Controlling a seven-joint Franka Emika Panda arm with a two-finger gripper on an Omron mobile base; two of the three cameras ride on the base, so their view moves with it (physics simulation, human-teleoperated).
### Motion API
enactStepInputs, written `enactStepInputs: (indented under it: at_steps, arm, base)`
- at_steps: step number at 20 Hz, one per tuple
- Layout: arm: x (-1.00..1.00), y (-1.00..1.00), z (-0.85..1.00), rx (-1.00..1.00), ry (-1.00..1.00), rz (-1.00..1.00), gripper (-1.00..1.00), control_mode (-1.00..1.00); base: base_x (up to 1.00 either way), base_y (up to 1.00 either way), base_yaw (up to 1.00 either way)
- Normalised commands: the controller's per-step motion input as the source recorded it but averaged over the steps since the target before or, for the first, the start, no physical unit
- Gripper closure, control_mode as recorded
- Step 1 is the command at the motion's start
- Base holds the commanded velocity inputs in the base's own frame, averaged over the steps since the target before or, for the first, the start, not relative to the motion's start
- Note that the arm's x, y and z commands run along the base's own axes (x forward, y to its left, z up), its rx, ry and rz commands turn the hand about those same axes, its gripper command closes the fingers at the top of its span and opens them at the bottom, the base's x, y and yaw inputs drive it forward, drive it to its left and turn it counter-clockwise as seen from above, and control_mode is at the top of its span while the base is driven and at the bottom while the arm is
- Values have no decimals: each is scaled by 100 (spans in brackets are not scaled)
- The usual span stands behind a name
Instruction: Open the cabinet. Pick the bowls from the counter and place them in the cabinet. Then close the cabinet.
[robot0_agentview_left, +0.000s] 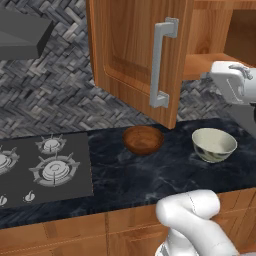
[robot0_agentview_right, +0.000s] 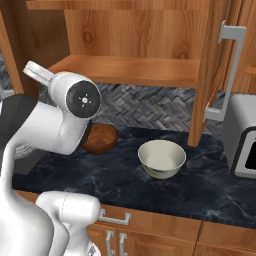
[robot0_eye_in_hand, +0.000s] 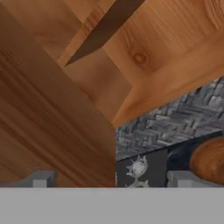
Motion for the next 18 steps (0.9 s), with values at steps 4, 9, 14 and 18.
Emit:
enactStepInputs:
  at_steps: [4,9,14,18]
  arm:
    - [85,6,-41,6,-12,43,-100,-100]
    - [86,4,-10,10,-3,41,-100,-100]
    - [31,55,0,3,-1,32,-100,-100]
    - [-3,99,0,0,-9,18,-100,-100]
  base:
    - [0,0,0]
    - [0,0,0]
    - [0,0,0]
    - [0,0,0]
